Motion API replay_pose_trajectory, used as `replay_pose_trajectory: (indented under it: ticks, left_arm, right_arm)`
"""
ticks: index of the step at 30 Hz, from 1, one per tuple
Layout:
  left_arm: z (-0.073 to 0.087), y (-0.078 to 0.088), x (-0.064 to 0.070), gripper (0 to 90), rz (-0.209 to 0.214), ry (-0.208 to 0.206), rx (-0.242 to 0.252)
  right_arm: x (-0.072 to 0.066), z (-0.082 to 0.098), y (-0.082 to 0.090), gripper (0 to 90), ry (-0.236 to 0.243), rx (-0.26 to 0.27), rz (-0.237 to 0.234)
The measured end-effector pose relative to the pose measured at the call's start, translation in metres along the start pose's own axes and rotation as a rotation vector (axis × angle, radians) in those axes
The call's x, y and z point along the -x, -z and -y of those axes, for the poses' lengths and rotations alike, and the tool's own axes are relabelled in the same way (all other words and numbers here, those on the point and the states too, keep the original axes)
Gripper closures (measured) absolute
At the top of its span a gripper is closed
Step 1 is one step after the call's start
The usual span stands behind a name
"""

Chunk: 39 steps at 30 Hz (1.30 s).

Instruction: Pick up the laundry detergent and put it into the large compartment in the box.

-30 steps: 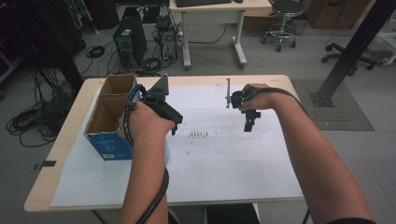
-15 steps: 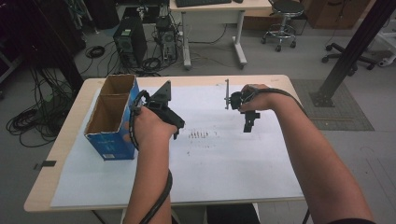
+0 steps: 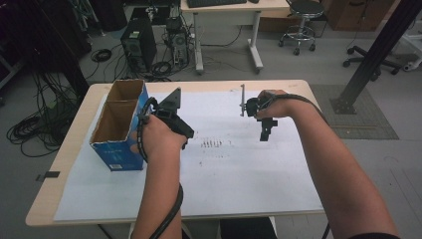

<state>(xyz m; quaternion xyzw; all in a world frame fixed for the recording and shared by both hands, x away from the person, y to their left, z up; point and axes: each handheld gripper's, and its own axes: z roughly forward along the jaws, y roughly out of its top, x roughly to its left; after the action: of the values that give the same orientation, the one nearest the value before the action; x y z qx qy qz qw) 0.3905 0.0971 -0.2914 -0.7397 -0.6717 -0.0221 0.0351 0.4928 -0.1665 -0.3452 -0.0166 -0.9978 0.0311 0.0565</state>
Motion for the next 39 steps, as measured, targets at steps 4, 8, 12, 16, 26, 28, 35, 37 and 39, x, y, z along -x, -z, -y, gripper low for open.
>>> replay_pose_trajectory:
  ticks: [4,8,12,16,26,28,35,37,39]
  left_arm:
    - [0.0004,0.0014,0.0004,8.9,-0.018,0.011,0.0]
    - [0.0,0.0015,0.001,10.8,-0.009,0.01,-0.001]
    - [0.0003,0.0032,0.0004,14.7,-0.013,0.014,0.006]
    - [0.0002,0.0043,0.002,18.2,-0.012,0.014,0.013]
    - [0.0005,0.0054,0.0034,27.9,-0.032,0.02,0.014]
    - [0.0009,0.0067,0.001,31.9,-0.037,0.034,0.023]
    - [0.0005,0.007,0.0022,35.6,-0.032,0.06,0.02]
    - [0.0002,0.007,0.0023,35.7,-0.03,0.067,0.014]
    - [0.0001,0.0075,0.0005,36.7,-0.017,0.074,0.012]
  right_arm:
    - [0.0,-0.0003,-0.001,5.5,0.0,-0.001,-0.002]
    - [0.0,-0.0002,-0.0016,5.5,-0.003,0.0,-0.001]
    - [-0.0003,0.0009,-0.0024,5.6,-0.005,0.0,-0.003]
    - [0.0003,0.0022,-0.0039,5.6,-0.005,0.0,-0.004]
    - [0.0001,0.0015,-0.0055,5.6,-0.006,0.0,-0.007]
    - [0.0001,0.002,-0.0056,5.5,-0.007,0.004,-0.007]
    - [0.0011,0.005,-0.0062,5.6,-0.011,0.005,-0.009]
    - [0.0013,0.0056,-0.0065,5.7,-0.012,0.008,-0.011]
    - [0.0013,0.0062,-0.0066,5.6,-0.012,0.009,-0.01]
